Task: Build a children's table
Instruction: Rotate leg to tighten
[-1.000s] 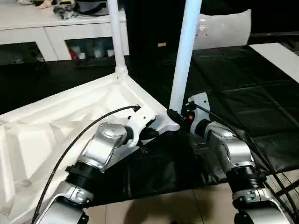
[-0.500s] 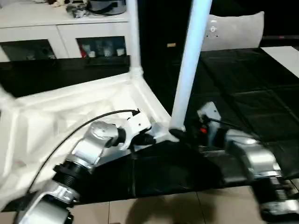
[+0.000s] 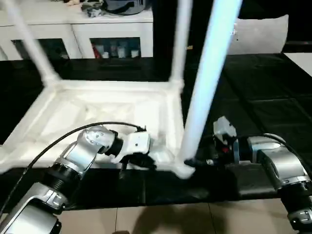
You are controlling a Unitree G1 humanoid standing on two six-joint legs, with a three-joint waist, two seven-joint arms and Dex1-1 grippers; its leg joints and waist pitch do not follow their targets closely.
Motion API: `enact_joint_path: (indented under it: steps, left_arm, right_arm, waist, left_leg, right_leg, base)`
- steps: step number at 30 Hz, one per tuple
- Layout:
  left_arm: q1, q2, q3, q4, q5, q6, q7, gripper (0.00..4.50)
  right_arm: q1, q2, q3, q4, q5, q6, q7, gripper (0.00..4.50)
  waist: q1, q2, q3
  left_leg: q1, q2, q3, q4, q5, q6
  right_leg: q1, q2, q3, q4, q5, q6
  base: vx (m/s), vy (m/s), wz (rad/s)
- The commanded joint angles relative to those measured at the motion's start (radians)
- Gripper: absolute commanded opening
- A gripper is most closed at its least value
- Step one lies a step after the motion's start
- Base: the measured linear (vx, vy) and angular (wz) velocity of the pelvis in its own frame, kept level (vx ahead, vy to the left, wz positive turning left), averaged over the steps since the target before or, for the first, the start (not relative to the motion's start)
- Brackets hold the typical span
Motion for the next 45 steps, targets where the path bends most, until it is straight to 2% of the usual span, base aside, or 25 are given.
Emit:
enact_joint_path:
  steps: [1,2,11,16,18,21,22,23,25,27,29,30,31,32,34,35,36,37,41,42,45]
  left_arm:
    - [-0.018,-0.003,-0.055,-0.008,0.010,-0.030,-0.057,0.00]
    - [-0.020,-0.005,-0.055,-0.005,0.007,-0.037,-0.066,0.00]
    - [-0.027,-0.015,-0.048,0.026,0.002,-0.060,-0.079,0.00]
    - [-0.005,-0.027,-0.013,0.009,-0.032,0.013,-0.051,0.00]
    - [0.016,-0.038,0.015,-0.015,-0.050,0.076,-0.007,0.00]
    - [0.024,-0.044,0.026,-0.027,-0.056,0.101,0.017,0.00]
    - [0.050,-0.065,0.053,-0.073,-0.067,0.196,0.085,0.00]
    - [0.061,-0.077,0.064,-0.097,-0.071,0.240,0.120,0.00]
    - [0.076,-0.100,0.081,-0.131,-0.071,0.297,0.177,0.00]
    - [0.083,-0.122,0.094,-0.147,-0.068,0.330,0.220,0.00]
    - [0.091,-0.159,0.115,-0.166,-0.064,0.380,0.286,0.00]
    - [0.092,-0.202,0.131,-0.166,-0.047,0.413,0.366,0.00]
    - [0.090,-0.228,0.138,-0.165,-0.039,0.433,0.410,0.00]
    - [0.088,-0.244,0.143,-0.166,-0.035,0.447,0.437,0.00]
    - [0.084,-0.267,0.145,-0.169,-0.026,0.466,0.474,0.00]
    - [0.075,-0.296,0.144,-0.170,-0.016,0.485,0.512,0.00]
    - [0.075,-0.296,0.144,-0.170,-0.016,0.485,0.512,0.00]
    - [0.070,-0.304,0.140,-0.163,-0.012,0.482,0.520,0.00]
    - [0.046,-0.285,0.128,-0.137,0.014,0.455,0.524,0.00]
    - [0.045,-0.279,0.127,-0.137,0.016,0.453,0.521,0.00]
    - [0.045,-0.258,0.124,-0.133,0.020,0.443,0.506,0.00]
  right_arm:
    - [-0.014,-0.005,0.007,0.005,0.020,0.002,0.018,3.25]
    - [-0.015,-0.004,0.012,0.005,0.028,0.008,0.032,3.25]
    - [-0.006,-0.003,0.039,-0.019,0.052,0.051,0.106,2.33]
    - [0.011,0.001,0.026,-0.049,0.070,0.081,0.075,2.12]
    - [0.005,0.035,0.005,-0.056,0.057,0.128,-0.047,2.09]
    - [-0.002,0.053,-0.004,-0.051,0.041,0.140,-0.103,2.07]
    - [-0.028,0.121,-0.040,-0.016,0.002,0.155,-0.277,2.07]
    - [-0.039,0.150,-0.055,-0.001,-0.016,0.164,-0.354,2.07]
    - [-0.051,0.189,-0.069,0.013,-0.040,0.174,-0.451,2.05]
    - [-0.054,0.210,-0.077,0.016,-0.051,0.192,-0.513,2.04]
    - [-0.060,0.243,-0.086,0.022,-0.072,0.226,-0.615,2.04]
    - [-0.065,0.279,-0.098,0.035,-0.093,0.241,-0.708,2.04]
    - [-0.068,0.303,-0.111,0.044,-0.099,0.248,-0.760,2.04]
    - [-0.071,0.318,-0.120,0.050,-0.102,0.252,-0.793,2.04]
    - [-0.071,0.335,-0.129,0.059,-0.113,0.231,-0.829,2.04]
    - [-0.073,0.355,-0.139,0.075,-0.124,0.183,-0.864,2.04]
    - [-0.073,0.355,-0.139,0.075,-0.124,0.183,-0.864,2.36]
    - [-0.072,0.362,-0.143,0.079,-0.120,0.157,-0.865,2.69]
    - [-0.046,0.346,-0.126,0.041,-0.106,0.136,-0.811,2.82]
    - [-0.042,0.341,-0.125,0.033,-0.104,0.135,-0.801,3.08]
    - [-0.031,0.321,-0.122,0.013,-0.096,0.126,-0.763,3.23]
  waist:
    - [-0.004,-0.010,-0.062]
    - [-0.004,-0.010,-0.061]
    - [0.000,-0.010,-0.065]
    - [0.003,-0.012,-0.063]
    - [0.002,-0.013,-0.062]
    - [-0.008,-0.013,-0.058]
    - [-0.018,-0.014,-0.057]
    - [-0.025,-0.013,-0.055]
    - [-0.053,-0.011,-0.053]
    - [-0.072,-0.011,-0.054]
    - [-0.084,-0.011,-0.055]
    - [-0.088,-0.010,-0.056]
    - [-0.089,-0.010,-0.057]
    - [-0.089,-0.011,-0.058]
    - [-0.085,-0.010,-0.059]
    - [-0.083,-0.010,-0.060]
    - [-0.082,-0.007,-0.060]
    - [-0.081,-0.005,-0.060]
    - [-0.077,-0.003,-0.060]
    - [-0.074,-0.002,-0.061]
    - [-0.066,-0.001,-0.061]
  left_leg:
    - [-0.013,0.039,0.001,-0.067,-0.083,0.093]
    - [-0.013,0.038,0.001,-0.067,-0.083,0.091]
    - [-0.014,0.037,0.002,-0.065,-0.069,0.088]
    - [-0.013,0.037,0.003,-0.066,-0.064,0.083]
    - [-0.014,0.037,0.002,-0.067,-0.064,0.078]
    - [-0.013,0.031,0.003,-0.068,-0.086,0.062]
    - [-0.013,0.028,0.002,-0.068,-0.106,0.051]
    - [-0.013,0.030,0.001,-0.070,-0.111,0.042]
    - [-0.016,0.023,-0.004,-0.069,-0.132,0.021]
    - [-0.014,0.018,-0.003,-0.065,-0.147,0.034]
    - [-0.019,0.021,-0.003,-0.066,-0.124,0.046]
    - [-0.021,0.021,-0.004,-0.065,-0.106,0.046]
    - [-0.017,0.018,0.000,-0.062,-0.101,0.049]
    - [-0.016,0.017,0.000,-0.062,-0.098,0.052]
    - [-0.017,0.018,0.001,-0.063,-0.081,0.064]
    - [-0.019,0.020,0.000,-0.063,-0.076,0.068]
    - [-0.019,0.023,-0.001,-0.064,-0.071,0.071]
    - [-0.019,0.023,-0.002,-0.065,-0.073,0.073]
    - [-0.017,0.025,-0.003,-0.065,-0.085,0.080]
    - [-0.019,0.026,-0.004,-0.066,-0.079,0.084]
    - [-0.018,0.028,-0.003,-0.065,-0.065,0.091]
  right_leg:
    - [0.067,-0.070,0.069,-0.072,-0.347,-0.095]
    - [0.068,-0.070,0.069,-0.072,-0.350,-0.094]
    - [0.068,-0.069,0.067,-0.071,-0.344,-0.086]
    - [0.068,-0.069,0.067,-0.072,-0.354,-0.081]
    - [0.069,-0.069,0.067,-0.072,-0.361,-0.078]
    - [0.067,-0.067,0.062,-0.083,-0.410,-0.062]
    - [0.068,-0.069,0.060,-0.088,-0.455,-0.041]
    - [0.065,-0.070,0.059,-0.088,-0.462,-0.041]
    - [0.069,-0.067,0.046,-0.099,-0.502,-0.018]
    - [0.067,-0.064,0.048,-0.104,-0.502,-0.013]
    - [0.069,-0.063,0.052,-0.098,-0.460,-0.030]
    - [0.069,-0.063,0.052,-0.094,-0.439,-0.041]
    - [0.064,-0.062,0.053,-0.097,-0.439,-0.047]
    - [0.064,-0.062,0.052,-0.097,-0.440,-0.048]
    - [0.065,-0.062,0.054,-0.095,-0.419,-0.049]
    - [0.067,-0.064,0.055,-0.092,-0.409,-0.050]
    - [0.065,-0.063,0.056,-0.091,-0.388,-0.057]
    - [0.068,-0.063,0.056,-0.088,-0.375,-0.061]
    - [0.069,-0.064,0.059,-0.087,-0.354,-0.073]
    - [0.070,-0.064,0.060,-0.083,-0.336,-0.078]
    - [0.071,-0.065,0.063,-0.077,-0.302,-0.090]
  base:
    - [0.000,0.000,0.00]
    - [0.000,0.000,0.00]
    - [0.000,0.000,0.00]
    - [0.000,0.000,0.00]
    - [0.000,0.000,0.00]
    - [0.000,0.000,0.00]
    - [0.000,0.000,0.00]
    - [0.000,0.000,0.00]
    - [0.000,0.000,0.00]
    - [0.000,0.000,0.00]
    - [0.000,0.000,0.00]
    - [0.000,0.000,0.00]
    - [0.000,0.000,0.00]
    - [0.000,0.000,0.00]
    - [0.000,0.000,0.00]
    - [0.000,0.000,0.00]
    - [0.000,0.000,0.00]
    - [0.000,0.000,0.00]
    - [0.000,0.000,0.00]
    - [0.000,0.000,0.00]
    - [0.000,0.000,0.00]
